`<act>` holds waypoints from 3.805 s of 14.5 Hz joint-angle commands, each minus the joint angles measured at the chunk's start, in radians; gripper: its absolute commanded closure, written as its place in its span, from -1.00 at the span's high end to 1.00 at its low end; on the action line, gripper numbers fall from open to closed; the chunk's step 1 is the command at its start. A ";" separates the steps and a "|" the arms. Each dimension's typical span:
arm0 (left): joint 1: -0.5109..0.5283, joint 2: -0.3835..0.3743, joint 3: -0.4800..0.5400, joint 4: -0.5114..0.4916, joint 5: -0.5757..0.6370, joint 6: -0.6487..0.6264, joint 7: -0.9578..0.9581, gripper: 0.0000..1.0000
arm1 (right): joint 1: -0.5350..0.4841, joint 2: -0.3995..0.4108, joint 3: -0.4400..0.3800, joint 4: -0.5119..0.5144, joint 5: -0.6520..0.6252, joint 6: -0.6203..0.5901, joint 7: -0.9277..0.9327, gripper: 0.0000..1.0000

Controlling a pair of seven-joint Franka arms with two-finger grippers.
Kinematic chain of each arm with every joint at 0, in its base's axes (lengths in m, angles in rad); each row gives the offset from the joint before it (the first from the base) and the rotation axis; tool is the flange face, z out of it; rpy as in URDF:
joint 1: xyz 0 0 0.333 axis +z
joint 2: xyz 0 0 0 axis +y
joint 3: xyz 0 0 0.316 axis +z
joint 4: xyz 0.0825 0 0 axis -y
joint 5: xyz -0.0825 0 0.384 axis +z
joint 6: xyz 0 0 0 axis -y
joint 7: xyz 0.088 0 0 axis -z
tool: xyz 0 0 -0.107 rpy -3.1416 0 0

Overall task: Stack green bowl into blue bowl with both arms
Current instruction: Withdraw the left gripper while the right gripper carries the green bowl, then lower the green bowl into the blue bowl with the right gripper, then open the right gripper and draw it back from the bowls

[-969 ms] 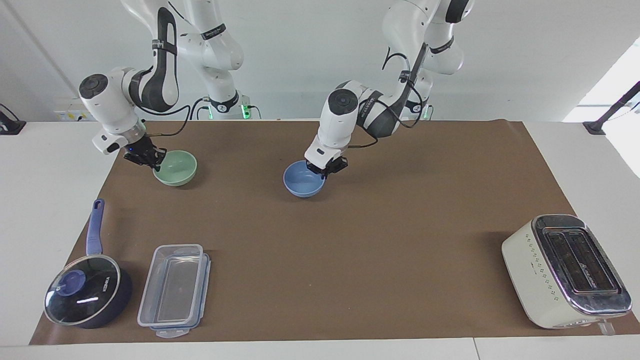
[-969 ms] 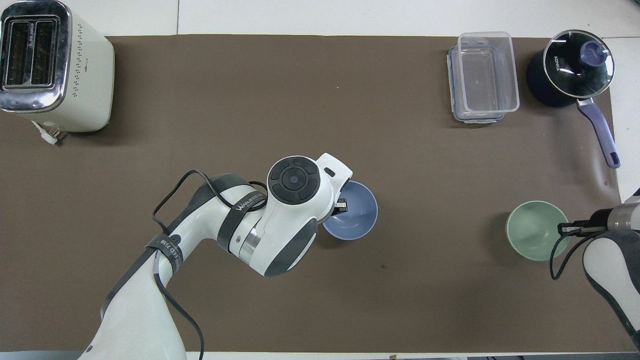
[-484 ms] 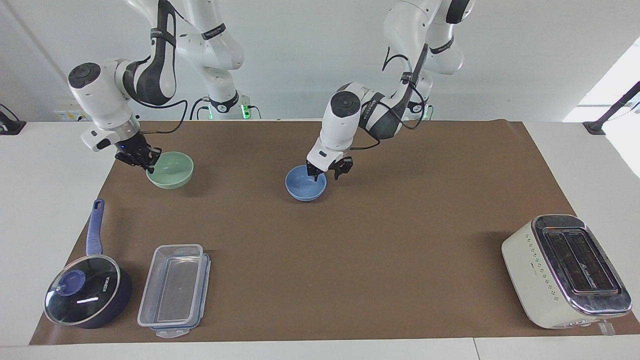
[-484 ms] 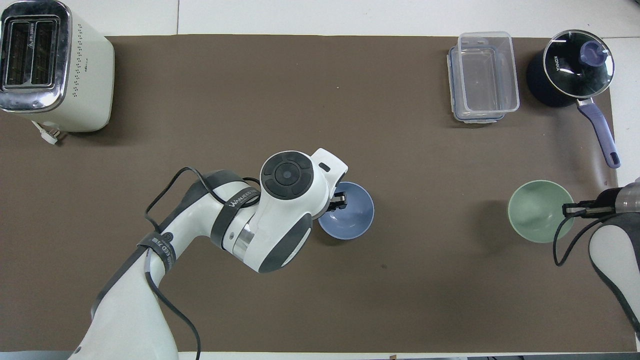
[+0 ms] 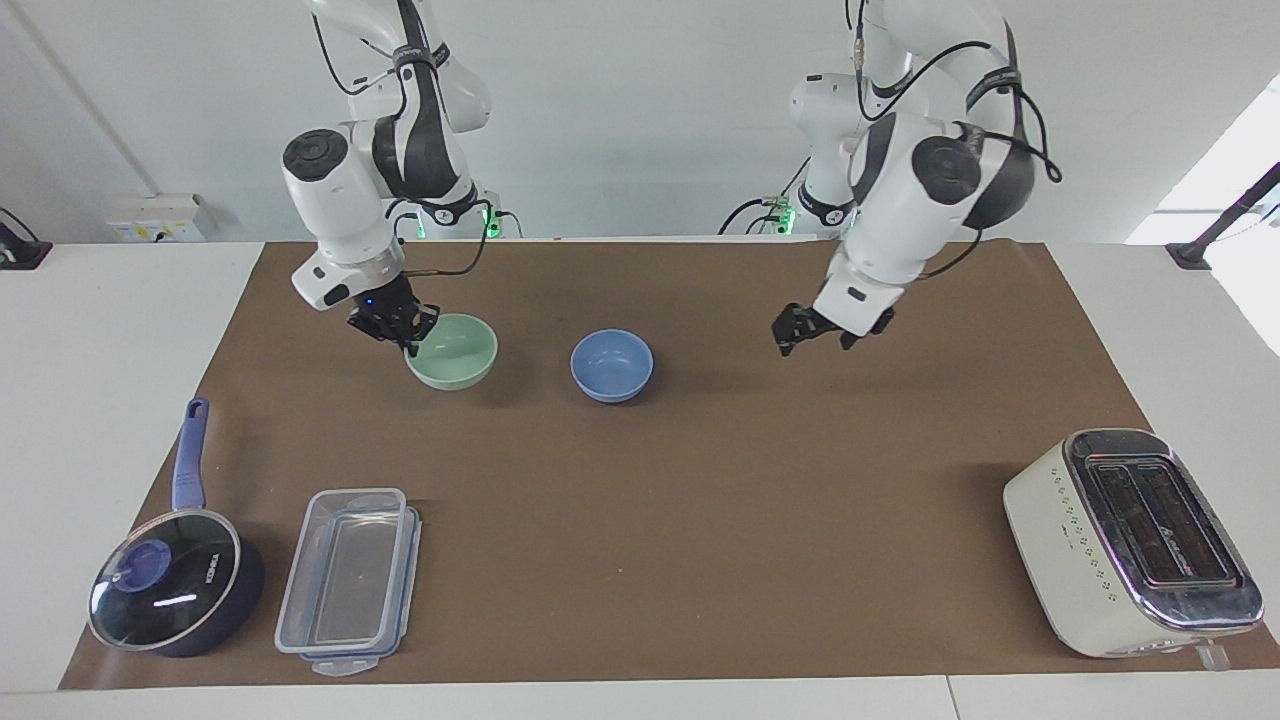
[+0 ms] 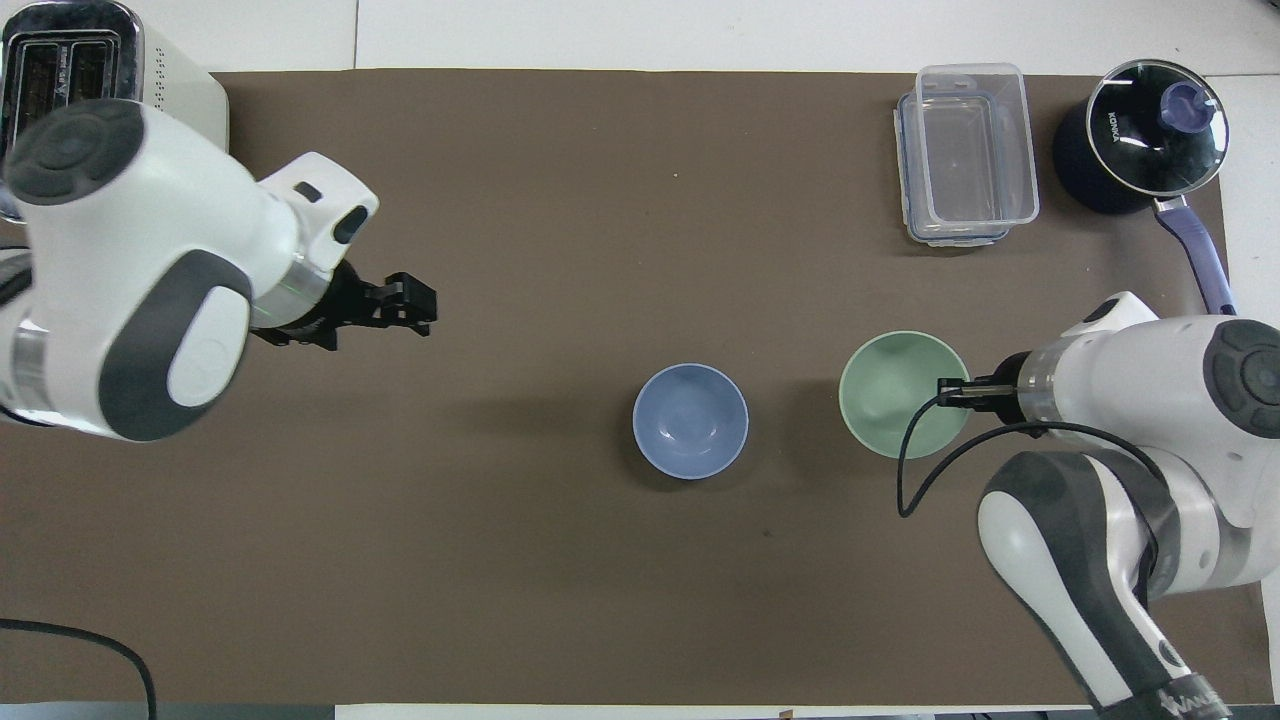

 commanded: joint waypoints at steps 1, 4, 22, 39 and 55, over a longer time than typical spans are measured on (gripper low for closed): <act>0.125 -0.057 -0.011 -0.006 0.033 -0.063 0.195 1.00 | 0.093 0.047 -0.006 0.084 0.075 0.004 0.113 -1.00; 0.186 -0.093 -0.009 0.040 0.062 -0.156 0.270 1.00 | 0.211 0.123 -0.006 0.141 0.116 0.019 0.192 -1.00; 0.187 -0.117 -0.012 0.141 0.090 -0.296 0.301 1.00 | 0.332 0.180 -0.001 0.084 0.153 0.106 0.223 -1.00; 0.183 -0.107 -0.014 0.167 0.088 -0.309 0.244 1.00 | 0.334 0.180 -0.001 0.084 0.152 0.129 0.207 0.22; 0.186 -0.109 -0.014 0.164 0.088 -0.312 0.251 1.00 | 0.023 0.036 -0.010 0.164 -0.034 -0.082 0.131 1.00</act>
